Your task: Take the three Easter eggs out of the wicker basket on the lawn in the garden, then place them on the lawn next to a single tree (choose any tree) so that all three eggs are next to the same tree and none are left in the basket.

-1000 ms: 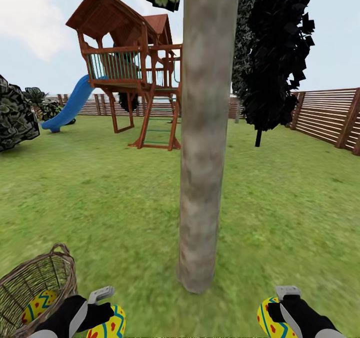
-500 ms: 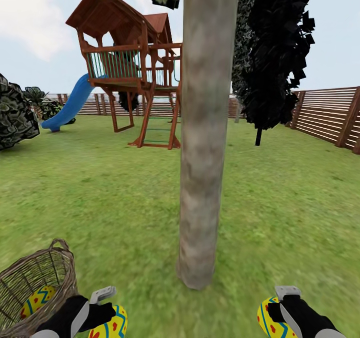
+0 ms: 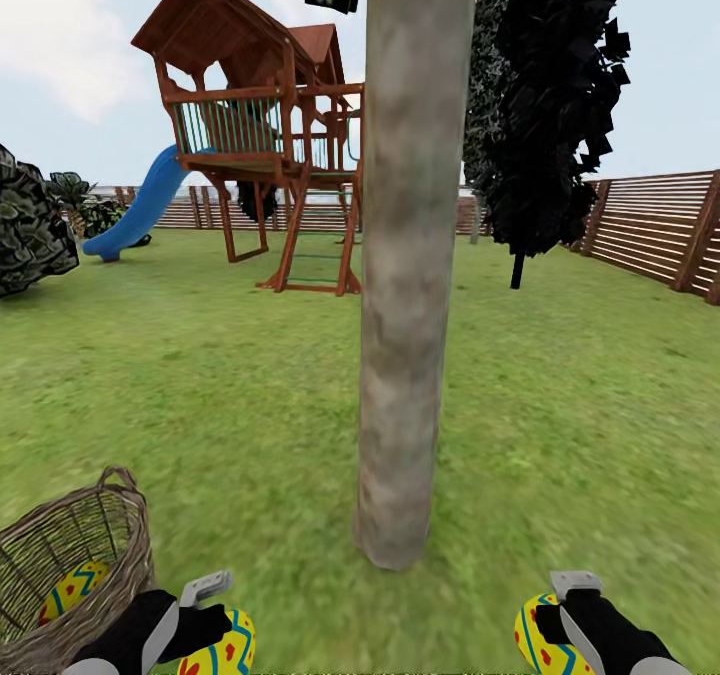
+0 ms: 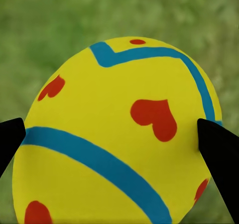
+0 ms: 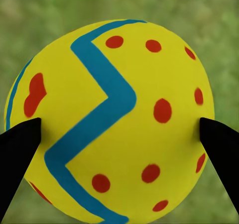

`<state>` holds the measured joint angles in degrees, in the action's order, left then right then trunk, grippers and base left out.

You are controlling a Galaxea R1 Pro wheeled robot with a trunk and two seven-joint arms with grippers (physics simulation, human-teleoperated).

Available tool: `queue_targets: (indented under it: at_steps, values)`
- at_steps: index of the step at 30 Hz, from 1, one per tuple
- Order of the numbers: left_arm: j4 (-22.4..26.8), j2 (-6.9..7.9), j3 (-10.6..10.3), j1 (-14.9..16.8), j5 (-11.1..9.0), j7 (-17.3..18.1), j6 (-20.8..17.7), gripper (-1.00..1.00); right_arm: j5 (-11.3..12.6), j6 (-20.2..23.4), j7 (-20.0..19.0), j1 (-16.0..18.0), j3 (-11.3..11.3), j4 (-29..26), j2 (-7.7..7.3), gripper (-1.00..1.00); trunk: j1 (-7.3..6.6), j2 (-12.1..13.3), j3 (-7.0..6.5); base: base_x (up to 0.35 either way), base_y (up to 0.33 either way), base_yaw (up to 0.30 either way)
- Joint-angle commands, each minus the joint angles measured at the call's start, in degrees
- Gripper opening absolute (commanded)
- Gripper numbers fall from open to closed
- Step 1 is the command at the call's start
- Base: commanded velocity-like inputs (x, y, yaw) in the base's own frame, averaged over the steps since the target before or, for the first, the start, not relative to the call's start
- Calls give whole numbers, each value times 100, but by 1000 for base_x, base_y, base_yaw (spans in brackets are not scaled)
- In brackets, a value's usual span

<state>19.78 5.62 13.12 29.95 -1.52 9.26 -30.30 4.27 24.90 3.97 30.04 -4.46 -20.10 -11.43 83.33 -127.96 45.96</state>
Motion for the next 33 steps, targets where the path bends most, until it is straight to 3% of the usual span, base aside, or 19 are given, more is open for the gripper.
queue_targets:
  at_steps: [1,33]
  values:
    - [9,-1,32,2,-15,15,-38,-100,45,33,34,2,-48,-11,-7,-100,22,-44,25,0,0,0]
    - [0,-24,41,2,-16,15,-38,-100,43,15,25,2,-55,-3,1,-100,724,-1328,599,0,0,0]
